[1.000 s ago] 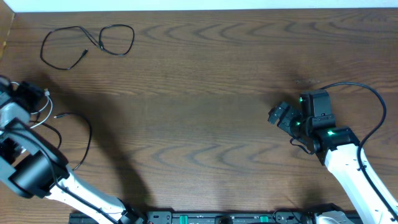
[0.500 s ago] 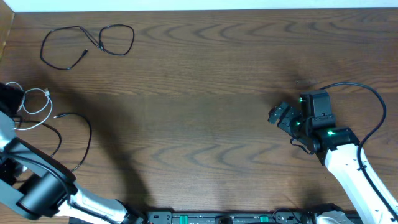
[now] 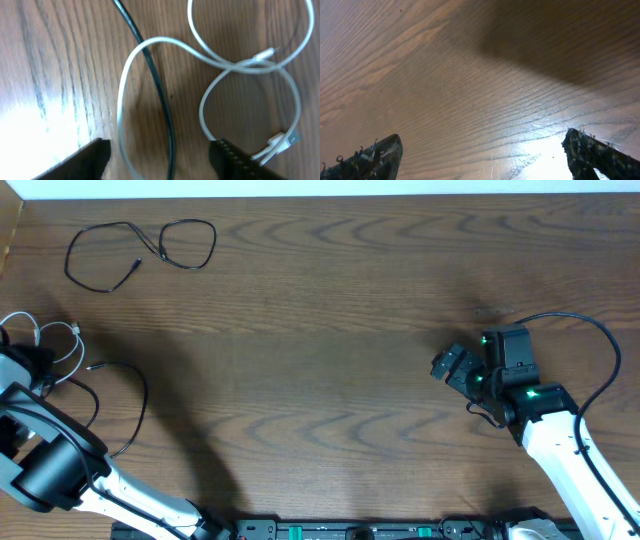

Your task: Untangle cables

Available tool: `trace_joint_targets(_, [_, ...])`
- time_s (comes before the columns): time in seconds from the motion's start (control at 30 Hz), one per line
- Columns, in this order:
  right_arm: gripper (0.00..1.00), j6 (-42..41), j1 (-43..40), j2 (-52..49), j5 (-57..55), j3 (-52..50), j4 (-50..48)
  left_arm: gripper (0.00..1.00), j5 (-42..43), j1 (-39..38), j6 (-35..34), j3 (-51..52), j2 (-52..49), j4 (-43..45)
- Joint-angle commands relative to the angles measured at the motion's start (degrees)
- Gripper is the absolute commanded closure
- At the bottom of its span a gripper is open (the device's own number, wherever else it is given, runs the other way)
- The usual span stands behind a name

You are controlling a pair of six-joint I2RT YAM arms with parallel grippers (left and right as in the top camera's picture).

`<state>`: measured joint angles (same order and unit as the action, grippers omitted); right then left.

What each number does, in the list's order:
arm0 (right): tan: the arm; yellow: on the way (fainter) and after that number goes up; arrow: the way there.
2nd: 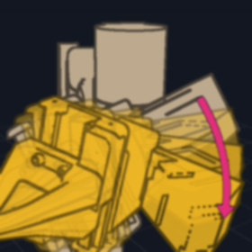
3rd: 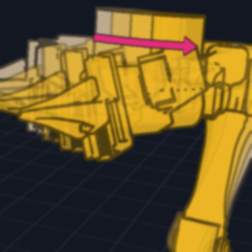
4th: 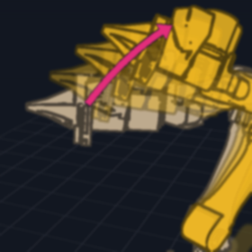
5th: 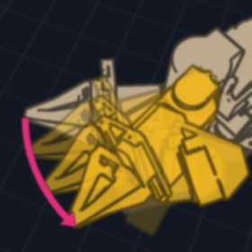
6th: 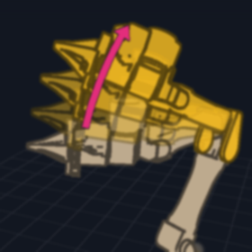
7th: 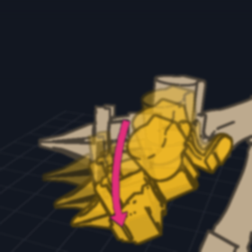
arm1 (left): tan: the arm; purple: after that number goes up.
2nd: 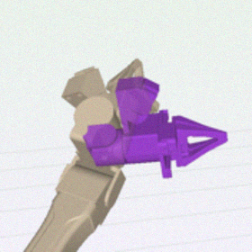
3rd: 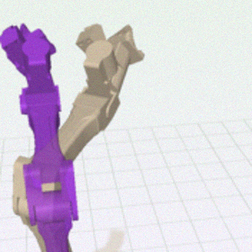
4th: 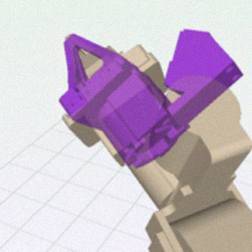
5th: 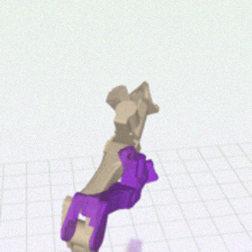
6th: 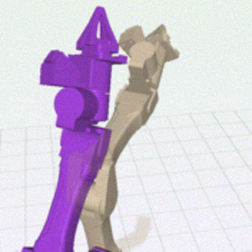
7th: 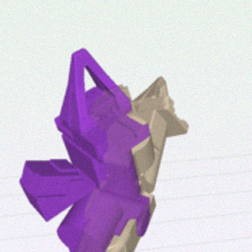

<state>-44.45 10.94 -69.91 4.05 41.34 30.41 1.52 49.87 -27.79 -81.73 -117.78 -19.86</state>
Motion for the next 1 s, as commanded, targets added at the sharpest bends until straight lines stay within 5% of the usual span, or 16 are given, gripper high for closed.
trace_joint_targets(0.0, [0.01, 0.83, -0.09, 0.15, -0.70, 0.17, 0.07, 0.40, -0.48, 0.22, -0.42, 0.39, -0.96, 0.70])
trace_joint_targets(0.57, [0.01, 0.83, -0.09, 0.13, -0.70, 0.17, 0.07, 0.41, -0.52, 0.20, -0.63, 0.42, -2.29, -0.61])
trace_joint_targets(0.67, [0.01, 0.83, -0.09, 0.15, -0.70, 0.17, 0.07, 0.47, -0.50, 0.20, -0.66, 0.42, -2.36, -0.63])
trace_joint_targets(0.83, [0.01, 0.83, -0.09, 0.13, -0.70, 0.17, 0.07, 0.74, -0.48, 0.04, -0.59, 0.42, -2.47, 0.33])
trace_joint_targets(0.97, [0.01, 0.83, -0.09, 0.15, -0.70, 0.17, 0.07, 0.79, -0.48, -0.68, -0.59, 0.44, -2.47, 1.38])
